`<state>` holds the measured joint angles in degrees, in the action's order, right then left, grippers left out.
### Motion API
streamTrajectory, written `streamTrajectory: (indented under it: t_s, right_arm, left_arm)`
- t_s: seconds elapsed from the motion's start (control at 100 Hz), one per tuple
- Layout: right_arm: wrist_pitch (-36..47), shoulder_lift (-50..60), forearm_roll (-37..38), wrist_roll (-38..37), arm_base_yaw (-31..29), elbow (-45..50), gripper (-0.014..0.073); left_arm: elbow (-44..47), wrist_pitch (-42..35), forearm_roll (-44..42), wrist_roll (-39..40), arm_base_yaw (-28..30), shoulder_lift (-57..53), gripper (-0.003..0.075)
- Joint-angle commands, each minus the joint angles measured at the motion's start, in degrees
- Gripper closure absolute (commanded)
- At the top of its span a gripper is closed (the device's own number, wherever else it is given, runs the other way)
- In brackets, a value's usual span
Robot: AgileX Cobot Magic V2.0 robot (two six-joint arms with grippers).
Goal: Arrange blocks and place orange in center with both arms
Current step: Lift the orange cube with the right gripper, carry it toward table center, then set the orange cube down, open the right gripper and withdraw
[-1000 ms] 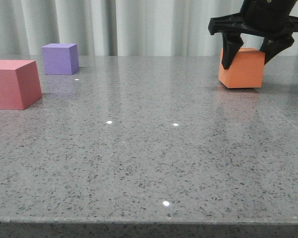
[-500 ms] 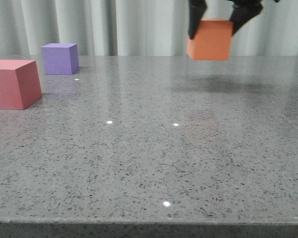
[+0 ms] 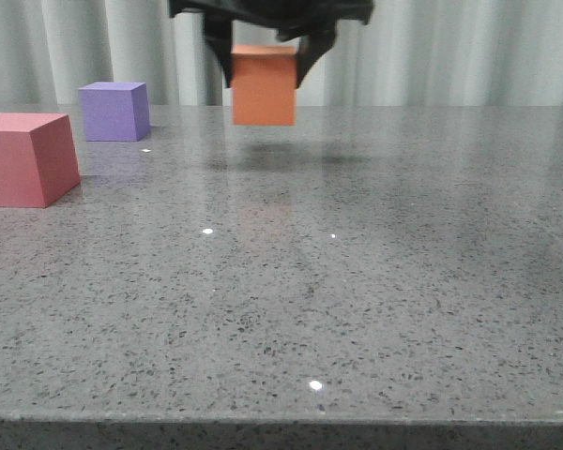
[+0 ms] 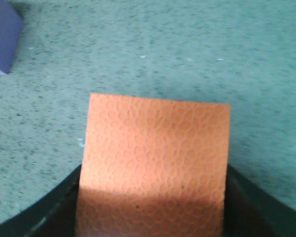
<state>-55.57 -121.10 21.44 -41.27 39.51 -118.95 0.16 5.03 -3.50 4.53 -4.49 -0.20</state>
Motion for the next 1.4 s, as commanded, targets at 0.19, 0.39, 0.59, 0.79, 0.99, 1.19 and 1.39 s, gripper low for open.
streamTrajectory:
  t_s: [0.19,0.39,0.59,0.79,0.99,1.19,1.39]
  right_arm:
    - [-1.0,-3.12,1.19,-0.1,2.03,-10.47,0.0294]
    - [-1.31,-3.61,-0.68,-0.1,2.03,-10.47,0.0294]
    - [-1.86,-4.34,-0.95,-0.1,2.03,-10.47,0.0293]
    - [-2.12,-4.9,-1.19,-0.1,2.03,-10.34,0.0127]
    - [-3.95,-4.9,-1.19,-0.1,2.03,-10.34,-0.001]
    - [-5.44,-4.41,-1.19,-0.1,1.98,-10.34,-0.001]
    - [-5.34,-2.64,-1.52,-0.1,1.98,-11.94,-0.001]
  left_arm:
    - [2.42,-4.63,0.12,-0.04,-0.07,-1.9,0.0741]
    - [2.42,-4.63,0.12,-0.04,-0.07,-1.9,0.0741]
    - [2.42,-4.63,0.12,-0.04,-0.07,-1.9,0.0741]
    - [2.42,-4.63,0.12,-0.04,-0.07,-1.9,0.0741]
    - [2.42,-4.63,0.12,-0.04,-0.07,-1.9,0.0741]
    - [2.42,-4.63,0.12,-0.04,-0.07,-1.9,0.0741]
    - [2.42,-4.63,0.12,-0.04,-0.07,-1.9,0.0741]
